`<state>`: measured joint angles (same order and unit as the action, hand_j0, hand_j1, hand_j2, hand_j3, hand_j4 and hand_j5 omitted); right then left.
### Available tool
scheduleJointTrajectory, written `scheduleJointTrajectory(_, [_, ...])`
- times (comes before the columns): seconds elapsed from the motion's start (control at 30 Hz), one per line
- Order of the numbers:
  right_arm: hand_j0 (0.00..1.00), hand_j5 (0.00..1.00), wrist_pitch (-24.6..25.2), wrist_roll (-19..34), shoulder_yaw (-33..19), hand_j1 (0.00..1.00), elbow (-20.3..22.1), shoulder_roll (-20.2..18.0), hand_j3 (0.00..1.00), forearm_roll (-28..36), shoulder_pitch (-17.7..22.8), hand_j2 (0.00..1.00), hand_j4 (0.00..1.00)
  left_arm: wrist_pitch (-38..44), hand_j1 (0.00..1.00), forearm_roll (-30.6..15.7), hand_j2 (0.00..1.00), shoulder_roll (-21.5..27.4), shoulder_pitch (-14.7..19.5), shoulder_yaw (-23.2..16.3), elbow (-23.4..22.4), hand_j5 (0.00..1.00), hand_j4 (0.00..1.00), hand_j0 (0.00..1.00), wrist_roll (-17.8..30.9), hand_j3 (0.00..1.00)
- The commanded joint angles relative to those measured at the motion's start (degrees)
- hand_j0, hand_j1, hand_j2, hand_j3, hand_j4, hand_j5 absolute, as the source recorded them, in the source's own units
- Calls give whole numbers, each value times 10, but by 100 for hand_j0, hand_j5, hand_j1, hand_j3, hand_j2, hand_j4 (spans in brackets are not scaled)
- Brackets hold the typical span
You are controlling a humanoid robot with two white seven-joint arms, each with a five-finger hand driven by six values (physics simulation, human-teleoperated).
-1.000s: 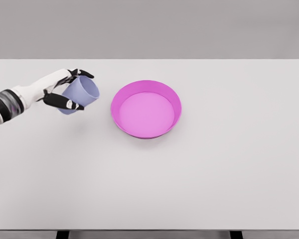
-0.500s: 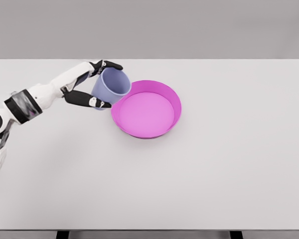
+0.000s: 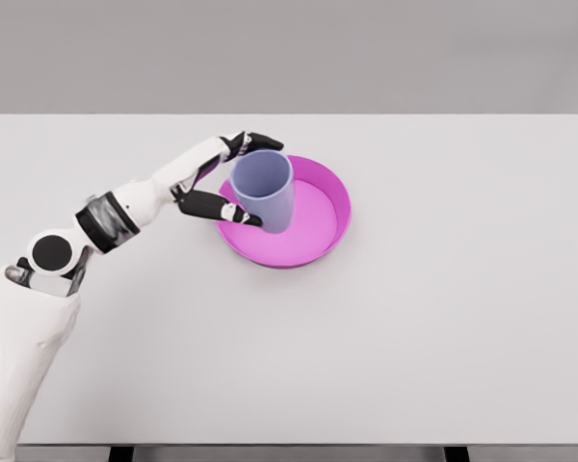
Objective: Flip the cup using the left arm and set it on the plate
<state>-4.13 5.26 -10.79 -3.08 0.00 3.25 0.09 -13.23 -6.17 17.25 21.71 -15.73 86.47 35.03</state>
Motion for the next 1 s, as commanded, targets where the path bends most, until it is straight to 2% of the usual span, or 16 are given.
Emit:
scheduleJointTrajectory(0.0, [100, 100, 0, 0, 0, 100, 0, 0, 100, 0, 0, 100, 100, -2, 77, 8, 77, -12, 0, -2, -8, 77, 77, 77, 0, 77])
scheduleJointTrajectory(0.13, [100, 100, 0, 0, 0, 100, 0, 0, 100, 0, 0, 100, 100, -2, 74, 27, 74, -21, 4, 2, -28, 74, 74, 74, 0, 74])
scheduleJointTrajectory(0.63, [100, 100, 0, 0, 0, 100, 0, 0, 100, 0, 0, 100, 100, -3, 74, 92, 74, -57, 25, -1, -85, 74, 74, 74, 0, 74])
scheduleJointTrajectory(0.97, [100, 100, 0, 0, 0, 100, 0, 0, 100, 0, 0, 100, 100, -3, 75, 100, 75, -66, 25, 0, -97, 75, 75, 75, 0, 75])
